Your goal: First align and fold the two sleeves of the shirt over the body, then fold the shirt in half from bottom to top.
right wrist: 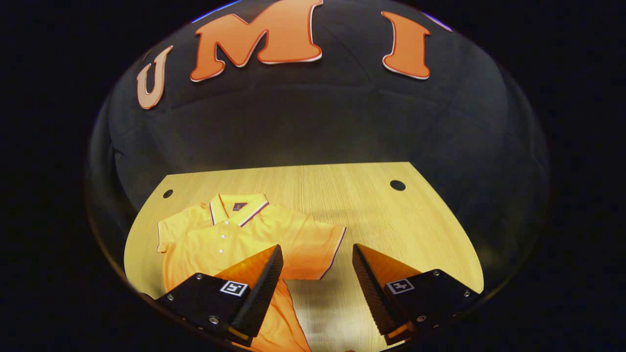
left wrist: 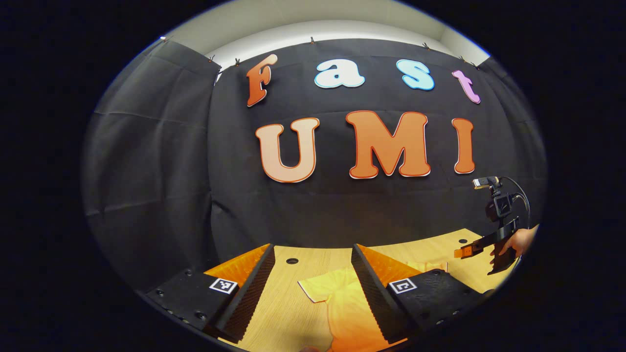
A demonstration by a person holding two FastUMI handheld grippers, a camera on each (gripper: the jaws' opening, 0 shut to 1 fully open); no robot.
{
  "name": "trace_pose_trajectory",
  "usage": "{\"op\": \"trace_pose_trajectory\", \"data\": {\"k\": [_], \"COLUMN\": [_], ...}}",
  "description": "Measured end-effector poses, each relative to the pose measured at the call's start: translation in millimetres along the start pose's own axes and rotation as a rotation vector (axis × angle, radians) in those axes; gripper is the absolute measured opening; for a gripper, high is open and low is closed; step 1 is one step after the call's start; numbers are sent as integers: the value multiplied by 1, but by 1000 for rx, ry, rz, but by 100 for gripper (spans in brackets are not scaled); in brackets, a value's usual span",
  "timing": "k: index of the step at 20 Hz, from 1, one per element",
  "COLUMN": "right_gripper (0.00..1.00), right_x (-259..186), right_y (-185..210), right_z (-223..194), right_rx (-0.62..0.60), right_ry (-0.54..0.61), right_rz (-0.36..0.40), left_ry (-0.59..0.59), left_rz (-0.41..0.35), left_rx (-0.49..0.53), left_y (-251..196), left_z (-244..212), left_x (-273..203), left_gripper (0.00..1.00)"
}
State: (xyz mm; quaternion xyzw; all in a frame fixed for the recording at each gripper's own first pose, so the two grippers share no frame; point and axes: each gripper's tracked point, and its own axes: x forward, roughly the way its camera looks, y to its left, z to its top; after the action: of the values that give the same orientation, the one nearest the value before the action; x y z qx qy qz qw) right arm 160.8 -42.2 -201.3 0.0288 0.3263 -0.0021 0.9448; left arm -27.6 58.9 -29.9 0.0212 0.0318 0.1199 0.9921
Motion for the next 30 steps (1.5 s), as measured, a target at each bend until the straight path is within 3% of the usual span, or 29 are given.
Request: {"op": "trace_pose_trajectory", "data": {"k": [1,2,3,7,12,17,19,20,21,22,24,27,28,30], "right_gripper": [87,79,83,82,64,69,52,55,43,49,49,29,19,13], "right_x": [9,18,27,58,92,116,120,125,128,129,124,135,134,133], "right_y": [0,1,0,-4,-9,-5,2,-3,-8,-8,-4,-1,2,15], "right_z": [-3,-5,-8,-20,-41,-62,-69,-73,-75,-80,-89,-85,-82,-81], "right_rx": [11,17,17,-9,7,11,28,13,-13,-29,-38,35,70,180], "right_ry": [30,54,76,182,342,496,545,544,551,564,623,609,606,622], "right_rz": [9,15,16,9,-4,14,33,12,-9,-16,2,-12,13,99], "left_ry": [10,19,26,54,115,144,159,167,173,176,182,196,199,203], "left_rz": [19,41,62,132,175,237,256,264,269,271,268,265,261,253], "left_rx": [2,5,8,21,21,30,24,25,26,27,31,32,32,33], "left_y": [1,4,8,15,11,20,23,23,23,21,18,12,10,7], "left_z": [-4,-6,-9,-13,-29,-37,-43,-46,-48,-49,-50,-54,-57,-56], "left_x": [-3,-5,-9,-18,-31,-47,-52,-54,-55,-57,-60,-58,-60,-59], "left_gripper": [96,96,97,97,96,99,99,99,99,100,99,100,100,100]}}
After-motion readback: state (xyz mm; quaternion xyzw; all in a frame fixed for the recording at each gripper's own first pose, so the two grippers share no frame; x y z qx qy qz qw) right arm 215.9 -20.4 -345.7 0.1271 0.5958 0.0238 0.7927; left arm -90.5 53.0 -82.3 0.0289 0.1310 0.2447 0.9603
